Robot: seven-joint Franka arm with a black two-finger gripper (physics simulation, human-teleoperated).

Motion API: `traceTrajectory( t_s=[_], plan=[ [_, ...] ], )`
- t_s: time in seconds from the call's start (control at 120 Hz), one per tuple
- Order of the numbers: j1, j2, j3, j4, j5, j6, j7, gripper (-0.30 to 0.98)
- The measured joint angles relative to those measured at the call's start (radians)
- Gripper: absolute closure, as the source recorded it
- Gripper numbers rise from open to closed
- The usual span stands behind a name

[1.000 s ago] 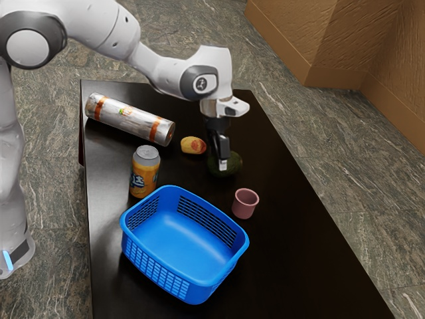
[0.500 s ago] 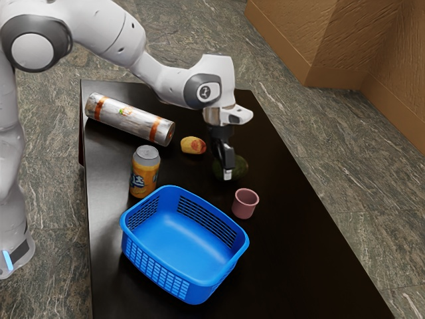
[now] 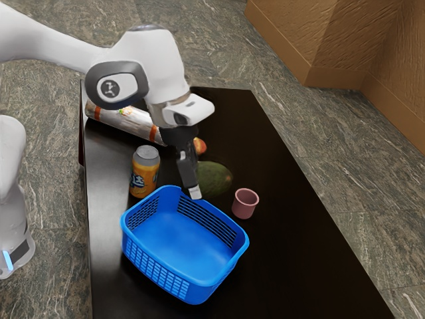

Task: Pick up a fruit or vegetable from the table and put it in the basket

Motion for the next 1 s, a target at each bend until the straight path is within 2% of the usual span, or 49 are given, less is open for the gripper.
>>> traceTrajectory(
  t_s=[0.108, 0.392, 0.45, 0.5, 0.783, 0.825, 0.867, 0.9, 0.942, 0.967, 1.0],
  plan=[
    [-0.014, -0.008, -0.093, 0.001, -0.004, -0.001, -0.116, 0.40],
    [-0.016, 0.085, -0.118, 0.037, -0.011, -0.001, -0.337, 0.40],
    [-0.010, 0.096, -0.155, 0.052, -0.022, -0.002, -0.368, 0.22],
    [-0.007, 0.099, -0.171, 0.057, -0.036, -0.003, -0.388, 0.13],
    [0.016, 0.102, -0.180, 0.060, -0.066, -0.006, -0.468, 0.02],
    [0.074, 0.136, -0.178, 0.099, -0.065, 0.002, -0.484, 0.01],
    [0.132, 0.211, -0.106, 0.216, -0.064, 0.013, -0.523, 0.01],
    [0.127, 0.310, -0.021, 0.392, 0.008, 0.006, -0.580, 0.01],
    [0.001, 0.425, 0.145, 0.639, 0.126, -0.075, -0.689, 0.01],
    [-0.086, 0.460, 0.245, 0.756, 0.169, -0.155, -0.777, 0.01],
    [-0.151, 0.466, 0.326, 0.838, 0.212, -0.255, -0.892, 0.00]
  ],
)
